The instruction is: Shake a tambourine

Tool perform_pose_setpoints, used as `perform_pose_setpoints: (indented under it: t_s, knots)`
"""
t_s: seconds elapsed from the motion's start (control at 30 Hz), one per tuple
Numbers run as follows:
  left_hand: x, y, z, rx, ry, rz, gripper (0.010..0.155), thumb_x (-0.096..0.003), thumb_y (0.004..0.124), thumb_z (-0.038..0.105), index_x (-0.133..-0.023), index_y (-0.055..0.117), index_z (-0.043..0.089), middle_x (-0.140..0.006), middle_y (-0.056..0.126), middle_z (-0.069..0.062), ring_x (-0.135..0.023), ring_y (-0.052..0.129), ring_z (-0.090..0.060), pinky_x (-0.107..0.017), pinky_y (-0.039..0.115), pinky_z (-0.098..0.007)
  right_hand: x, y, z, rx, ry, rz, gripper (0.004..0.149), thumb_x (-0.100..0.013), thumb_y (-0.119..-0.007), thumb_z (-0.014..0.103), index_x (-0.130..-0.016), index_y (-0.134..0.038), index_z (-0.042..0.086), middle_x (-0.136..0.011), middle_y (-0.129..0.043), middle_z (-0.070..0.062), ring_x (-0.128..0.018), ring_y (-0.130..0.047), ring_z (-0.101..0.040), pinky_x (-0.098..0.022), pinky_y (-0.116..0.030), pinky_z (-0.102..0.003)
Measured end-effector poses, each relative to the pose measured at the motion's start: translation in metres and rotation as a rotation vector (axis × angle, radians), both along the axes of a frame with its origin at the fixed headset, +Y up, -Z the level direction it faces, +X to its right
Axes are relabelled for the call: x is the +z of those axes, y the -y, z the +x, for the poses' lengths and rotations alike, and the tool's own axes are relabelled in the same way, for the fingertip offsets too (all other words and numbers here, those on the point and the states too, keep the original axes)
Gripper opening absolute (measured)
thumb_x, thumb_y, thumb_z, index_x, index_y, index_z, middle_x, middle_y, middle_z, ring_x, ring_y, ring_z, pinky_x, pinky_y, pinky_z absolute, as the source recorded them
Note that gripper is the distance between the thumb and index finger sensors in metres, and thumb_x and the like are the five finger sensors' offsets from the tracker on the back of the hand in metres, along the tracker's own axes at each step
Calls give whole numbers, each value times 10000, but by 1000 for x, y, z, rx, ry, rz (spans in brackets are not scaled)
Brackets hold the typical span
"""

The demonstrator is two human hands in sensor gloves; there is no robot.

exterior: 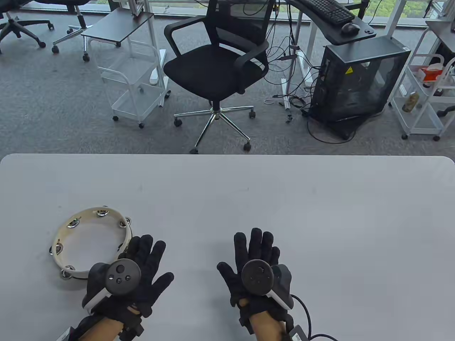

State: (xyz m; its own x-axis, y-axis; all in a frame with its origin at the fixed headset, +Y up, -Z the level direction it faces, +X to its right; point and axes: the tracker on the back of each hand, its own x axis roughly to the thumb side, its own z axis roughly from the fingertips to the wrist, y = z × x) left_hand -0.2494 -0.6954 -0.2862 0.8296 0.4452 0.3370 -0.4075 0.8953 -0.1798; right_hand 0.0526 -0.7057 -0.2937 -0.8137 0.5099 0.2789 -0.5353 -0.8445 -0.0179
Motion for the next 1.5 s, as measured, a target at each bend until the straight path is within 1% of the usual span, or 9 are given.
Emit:
perform_pose_setpoints:
  t_s: [0.23,0.5,0.7,0.83,0.93,1.03,1.3,1.4,1.5]
  knots:
    - [-6,2,-9,-26,-63,-34,865,-523,608,706,-1143,258,216,-1208,182,-242,-1079,173,-563,-645,306,-774,0,0,0,-7,-7,-14,860,-540,-601,591,-1105,-256,43,-1056,-66,-347,-917,-22,-624,-573,-175,-763]
    - [-37,29,-61,-315,-372,-307,940,-527,730,662,-1131,225,149,-1222,372,-227,-1095,275,-566,-651,238,-766,-4,4,-2,5,-18,-82,862,-542,-602,589,-1104,-257,33,-1056,-71,-354,-916,-33,-635,-572,-177,-763]
    - [-54,44,-85,-405,-479,-311,755,-528,823,482,-1122,482,165,-1113,701,-168,-1072,528,-508,-670,275,-755,-6,10,-5,17,-39,-137,864,-544,-602,587,-1103,-254,29,-1058,-81,-359,-918,-46,-641,-573,-183,-763]
    - [-62,51,-95,-464,-520,-295,562,-531,827,398,-1037,711,183,-975,885,-94,-1011,730,-437,-694,352,-737,-9,14,-10,30,-63,-165,865,-544,-602,587,-1103,-255,26,-1058,-84,-359,-916,-51,-645,-572,-185,-764]
    - [-64,53,-97,-445,-514,-302,508,-518,857,389,-976,785,181,-941,916,-75,-986,778,-417,-701,378,-733,-11,18,-14,42,-77,-177,864,-544,-601,588,-1103,-256,26,-1059,-85,-358,-918,-53,-644,-573,-186,-764]
    - [-66,54,-100,-429,-512,-258,517,-506,847,485,-923,839,180,-891,960,-65,-951,828,-403,-697,408,-725,-12,20,-17,48,-85,-184,868,-543,-600,590,-1103,-249,27,-1059,-85,-359,-919,-56,-646,-573,-186,-765]
    - [-68,54,-105,-346,-458,-251,502,-502,850,492,-887,876,170,-855,1003,-41,-937,874,-361,-704,451,-715,-13,20,-16,24,-89,-187,872,-543,-598,592,-1101,-237,25,-1060,-88,-360,-919,-63,-649,-574,-191,-765]
    - [-64,40,-109,-225,-465,-158,511,-489,845,478,-885,869,157,-828,1007,-54,-915,893,-348,-704,473,-713,-12,15,-13,-18,-84,-166,873,-544,-599,590,-1100,-237,23,-1059,-87,-360,-920,-62,-649,-574,-190,-765]
    - [-56,22,-116,33,-465,-79,518,-484,838,472,-881,860,140,-809,1004,-41,-893,902,-348,-693,491,-716,-11,8,-8,-81,-82,-121,874,-544,-598,590,-1099,-234,21,-1059,-87,-360,-921,-65,-647,-573,-191,-765]
